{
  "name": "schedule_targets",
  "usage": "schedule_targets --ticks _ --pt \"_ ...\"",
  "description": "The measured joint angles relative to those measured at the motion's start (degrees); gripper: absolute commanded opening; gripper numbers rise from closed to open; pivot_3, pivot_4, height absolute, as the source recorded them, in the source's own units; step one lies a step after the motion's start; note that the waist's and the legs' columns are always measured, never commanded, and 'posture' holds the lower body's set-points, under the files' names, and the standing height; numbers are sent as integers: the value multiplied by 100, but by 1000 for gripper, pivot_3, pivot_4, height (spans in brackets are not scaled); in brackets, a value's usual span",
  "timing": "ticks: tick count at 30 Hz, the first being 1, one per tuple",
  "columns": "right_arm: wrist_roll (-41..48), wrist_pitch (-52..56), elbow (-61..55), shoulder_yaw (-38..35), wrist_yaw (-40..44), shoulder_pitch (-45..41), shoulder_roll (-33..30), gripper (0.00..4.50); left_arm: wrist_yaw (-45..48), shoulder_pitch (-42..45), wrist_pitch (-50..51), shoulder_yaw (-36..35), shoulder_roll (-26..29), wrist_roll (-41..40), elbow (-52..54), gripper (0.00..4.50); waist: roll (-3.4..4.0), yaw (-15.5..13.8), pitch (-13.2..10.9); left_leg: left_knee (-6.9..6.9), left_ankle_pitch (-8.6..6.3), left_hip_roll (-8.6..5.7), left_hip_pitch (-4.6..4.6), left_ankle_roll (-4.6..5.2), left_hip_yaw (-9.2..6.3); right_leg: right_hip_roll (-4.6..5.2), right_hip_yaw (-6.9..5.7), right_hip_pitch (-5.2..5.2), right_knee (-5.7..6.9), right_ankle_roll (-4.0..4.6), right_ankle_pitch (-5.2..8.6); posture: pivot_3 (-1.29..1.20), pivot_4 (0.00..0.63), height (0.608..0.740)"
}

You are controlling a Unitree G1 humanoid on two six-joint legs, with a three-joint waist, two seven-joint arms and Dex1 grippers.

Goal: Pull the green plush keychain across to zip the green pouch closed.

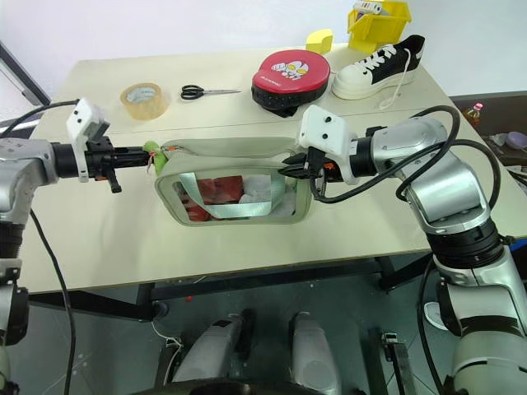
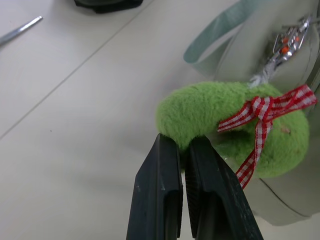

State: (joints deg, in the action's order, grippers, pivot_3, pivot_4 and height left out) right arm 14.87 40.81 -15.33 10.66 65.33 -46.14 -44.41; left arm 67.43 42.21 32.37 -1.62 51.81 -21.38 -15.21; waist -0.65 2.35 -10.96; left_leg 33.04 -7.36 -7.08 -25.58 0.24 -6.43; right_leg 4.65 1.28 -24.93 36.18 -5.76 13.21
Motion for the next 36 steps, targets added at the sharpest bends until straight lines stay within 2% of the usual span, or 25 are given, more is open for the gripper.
schedule_targets --ticks 8,13,19,22,25,26,29,32,36 --pt "-11 -84 155 83 -96 -44 126 0 43 757 759 -153 -205 -505 351 18 -1 -18 0 6 0 -1 5 1 -2 -1 -5 10 0 -12 -6 0 150 740" --pt "-18 -122 199 134 -197 -58 200 0 113 774 671 247 -560 -429 756 18 -1 -13 0 6 0 0 13 1 -3 -1 -4 17 0 -12 -6 0 150 740" --pt "-17 -122 197 161 -260 -58 214 0 144 908 427 418 -596 -210 572 18 -2 3 0 5 1 0 12 2 -3 -4 -3 13 2 -18 -10 0 150 740" --pt "-17 -122 197 161 -286 -58 214 0 134 914 158 543 -641 -23 569 1011 -2 -4 0 6 0 0 13 2 -3 -2 -3 17 0 -12 -6 0 150 740" --pt "-14 -129 199 169 -292 -58 216 0 180 920 57 543 -671 4 573 2500 -1 6 0 6 0 0 13 3 -3 -2 -3 15 1 -12 -6 0 150 740" --pt "-15 -136 207 180 -292 -58 216 0 177 961 47 543 -668 34 528 3159 -1 6 0 5 0 0 13 3 -3 -3 -3 15 1 -13 -7 0 150 740" --pt "-15 -179 211 187 -292 -59 217 0 201 1133 78 531 -503 90 386 4441 -1 14 0 5 0 0 13 3 -2 -3 -4 14 1 -15 -8 0 150 740" --pt "-17 -222 234 193 -293 -66 222 0 384 1263 97 461 -205 72 382 4441 -1 15 0 4 -1 0 13 4 -2 -4 -4 13 1 -19 -9 0 150 740" --pt "-22 -307 336 205 -286 -88 232 0 714 1255 147 349 452 65 456 4441 -2 15 0 3 -1 1 12 3 -2 -5 -4 11 1 -11 -5 0 150 740"
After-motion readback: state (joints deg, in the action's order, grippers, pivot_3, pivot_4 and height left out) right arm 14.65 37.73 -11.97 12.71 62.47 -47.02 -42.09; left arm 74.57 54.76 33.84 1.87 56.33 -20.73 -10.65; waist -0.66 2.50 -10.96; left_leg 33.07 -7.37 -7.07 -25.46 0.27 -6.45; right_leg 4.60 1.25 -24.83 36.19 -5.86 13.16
